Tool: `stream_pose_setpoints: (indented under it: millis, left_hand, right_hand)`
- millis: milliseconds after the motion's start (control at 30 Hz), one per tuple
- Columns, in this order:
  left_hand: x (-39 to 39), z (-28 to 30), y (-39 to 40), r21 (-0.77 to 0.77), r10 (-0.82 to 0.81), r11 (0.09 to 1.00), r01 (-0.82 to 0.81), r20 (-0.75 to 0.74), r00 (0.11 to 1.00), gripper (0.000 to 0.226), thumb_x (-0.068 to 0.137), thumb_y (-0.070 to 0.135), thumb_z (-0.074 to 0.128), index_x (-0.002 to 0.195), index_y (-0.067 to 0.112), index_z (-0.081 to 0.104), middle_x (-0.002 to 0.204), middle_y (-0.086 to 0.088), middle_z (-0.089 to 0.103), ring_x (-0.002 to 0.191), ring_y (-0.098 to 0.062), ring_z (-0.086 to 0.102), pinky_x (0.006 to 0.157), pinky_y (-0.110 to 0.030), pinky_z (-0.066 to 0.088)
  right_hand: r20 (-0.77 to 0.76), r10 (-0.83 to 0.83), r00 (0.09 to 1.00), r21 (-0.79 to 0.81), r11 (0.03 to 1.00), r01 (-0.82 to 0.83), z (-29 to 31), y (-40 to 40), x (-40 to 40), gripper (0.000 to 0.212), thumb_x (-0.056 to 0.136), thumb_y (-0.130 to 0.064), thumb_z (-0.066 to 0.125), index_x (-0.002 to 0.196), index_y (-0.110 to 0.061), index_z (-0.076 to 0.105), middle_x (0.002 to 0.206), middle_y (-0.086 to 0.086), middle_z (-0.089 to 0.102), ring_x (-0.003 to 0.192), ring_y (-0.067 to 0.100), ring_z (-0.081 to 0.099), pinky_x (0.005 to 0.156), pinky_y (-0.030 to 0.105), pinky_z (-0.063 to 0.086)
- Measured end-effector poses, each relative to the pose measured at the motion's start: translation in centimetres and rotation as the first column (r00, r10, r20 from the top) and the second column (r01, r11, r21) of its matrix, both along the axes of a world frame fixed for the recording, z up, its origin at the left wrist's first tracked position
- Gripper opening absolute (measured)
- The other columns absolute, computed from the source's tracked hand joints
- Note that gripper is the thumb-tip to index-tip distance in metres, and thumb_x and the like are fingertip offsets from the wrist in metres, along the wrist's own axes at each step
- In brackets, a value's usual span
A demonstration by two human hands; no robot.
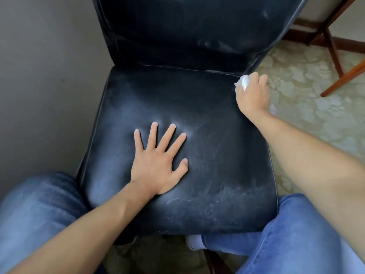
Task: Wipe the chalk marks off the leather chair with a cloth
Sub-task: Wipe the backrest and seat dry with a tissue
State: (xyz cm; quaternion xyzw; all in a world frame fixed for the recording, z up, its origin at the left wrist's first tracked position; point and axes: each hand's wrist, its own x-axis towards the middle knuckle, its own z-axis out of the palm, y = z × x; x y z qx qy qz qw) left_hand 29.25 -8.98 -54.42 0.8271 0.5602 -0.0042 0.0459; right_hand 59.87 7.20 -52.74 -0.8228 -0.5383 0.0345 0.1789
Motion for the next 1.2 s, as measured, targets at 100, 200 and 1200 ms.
stream_pose_setpoints:
  millis: [100,200,1200]
  left_hand:
    - [0.3,-0.1,0.3,0.001,0.018,1.000,-0.018,-0.025,1.000,0.071,0.099,0.069,0.016,0.165,0.042,0.017,0.175,0.005,0.009,0.160,-0.039,-0.001,0.119,-0.074,0.000]
    - [0.3,-0.3,0.4,0.002,0.009,1.000,-0.009,-0.042,0.999,0.072,0.099,0.069,0.011,0.165,0.042,0.012,0.176,0.003,0.006,0.160,-0.039,-0.003,0.119,-0.074,-0.001]
    - [-10.9,0.6,-0.8,-0.009,-0.144,0.989,0.146,0.128,0.981,0.063,0.101,0.063,0.022,0.160,0.044,0.032,0.172,0.013,0.023,0.161,-0.018,0.011,0.125,-0.062,0.000]
  right_hand:
    - [0.010,0.080,0.997,0.043,0.996,-0.081,0.2,-7.0,-5.0,0.036,0.094,-0.048,0.051,0.107,-0.014,0.048,0.113,0.007,0.047,0.087,0.033,0.056,0.068,0.038,0.036]
    - [0.017,0.170,0.985,0.150,0.974,-0.170,-0.3,-17.1,-11.7,0.037,0.089,-0.049,0.057,0.101,-0.014,0.055,0.101,0.004,0.051,0.080,0.028,0.058,0.058,0.033,0.037]
    - [-0.168,-0.459,0.872,0.216,0.846,0.487,-2.0,-31.2,-15.2,0.029,0.097,-0.037,0.050,0.113,-0.013,0.056,0.104,0.017,0.056,0.087,0.044,0.059,0.069,0.050,0.054]
